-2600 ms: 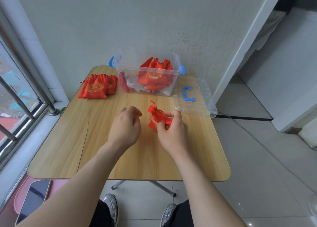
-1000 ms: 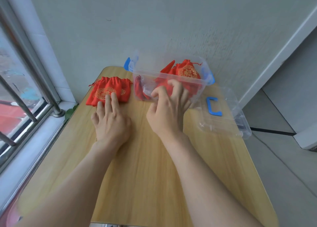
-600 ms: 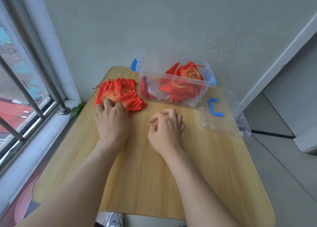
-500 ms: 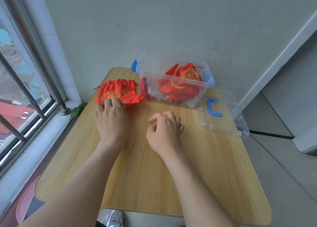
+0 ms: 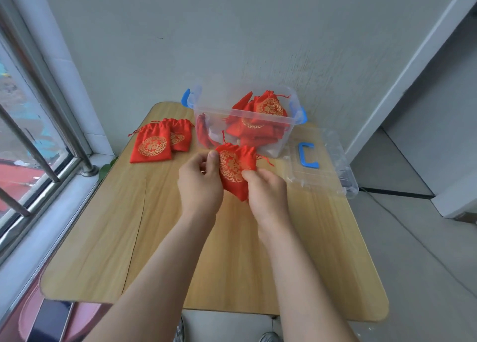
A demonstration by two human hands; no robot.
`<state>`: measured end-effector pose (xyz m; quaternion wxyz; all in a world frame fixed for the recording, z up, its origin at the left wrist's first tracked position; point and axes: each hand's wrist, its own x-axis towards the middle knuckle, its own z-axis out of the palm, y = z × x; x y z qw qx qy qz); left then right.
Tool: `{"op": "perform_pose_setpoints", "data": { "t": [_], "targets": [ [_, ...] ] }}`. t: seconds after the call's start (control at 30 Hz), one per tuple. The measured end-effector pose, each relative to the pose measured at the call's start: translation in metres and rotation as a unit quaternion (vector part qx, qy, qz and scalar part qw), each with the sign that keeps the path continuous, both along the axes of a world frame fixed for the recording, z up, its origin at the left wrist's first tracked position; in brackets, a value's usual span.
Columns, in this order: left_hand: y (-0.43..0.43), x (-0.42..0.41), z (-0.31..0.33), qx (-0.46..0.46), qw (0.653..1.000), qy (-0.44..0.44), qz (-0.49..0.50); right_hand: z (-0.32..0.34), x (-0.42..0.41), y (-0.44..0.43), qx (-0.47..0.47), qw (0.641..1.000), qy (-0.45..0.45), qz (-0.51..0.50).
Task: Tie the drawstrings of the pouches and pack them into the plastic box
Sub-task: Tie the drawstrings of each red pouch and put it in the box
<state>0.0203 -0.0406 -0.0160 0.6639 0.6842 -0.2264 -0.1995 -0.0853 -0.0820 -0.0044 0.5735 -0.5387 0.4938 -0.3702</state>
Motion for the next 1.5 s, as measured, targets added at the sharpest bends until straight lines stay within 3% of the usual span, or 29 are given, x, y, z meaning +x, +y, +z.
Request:
{"op": "perform_pose_setpoints", "data": {
  "t": [0.17, 0.33, 0.53, 0.87, 1.17, 1.33, 1.5],
  "targets": [
    [-0.017, -0.016, 0.011, -0.004, 0.999, 0.04, -0.02, -0.002, -0.015, -0.015, -0.051, 0.998, -0.032, 0.029],
    [-0.029, -0.017, 0.024, 0.015, 0.991, 0.113, -0.068, -0.008, -0.02, -0.033, -0.098, 0.991, 0.053, 0.067],
    [-0.049, -0.007, 0.023, -0.016, 0.997, 0.072, -0.032, -0.015, -0.025, -0.048, -0.062, 0.978, 0.163, 0.116],
    [-0.057, -0.01, 0.018, -0.043, 0.997, 0.035, -0.06, -0.005, -0.014, -0.074, -0.068, 0.997, -0.044, -0.015],
    [-0.053, -0.008, 0.023, -0.036, 0.997, 0.046, -0.053, 0.004, -0.015, -0.072, -0.036, 0.996, -0.055, -0.068],
    [-0.051, -0.01, 0.019, 0.03, 0.995, -0.09, -0.041, 0.012, -0.019, -0.067, -0.033, 0.994, -0.074, -0.079],
    [-0.042, -0.012, 0.018, 0.078, 0.967, -0.241, -0.024, 0.015, -0.026, -0.064, -0.035, 0.991, -0.079, -0.098]
  ]
}}
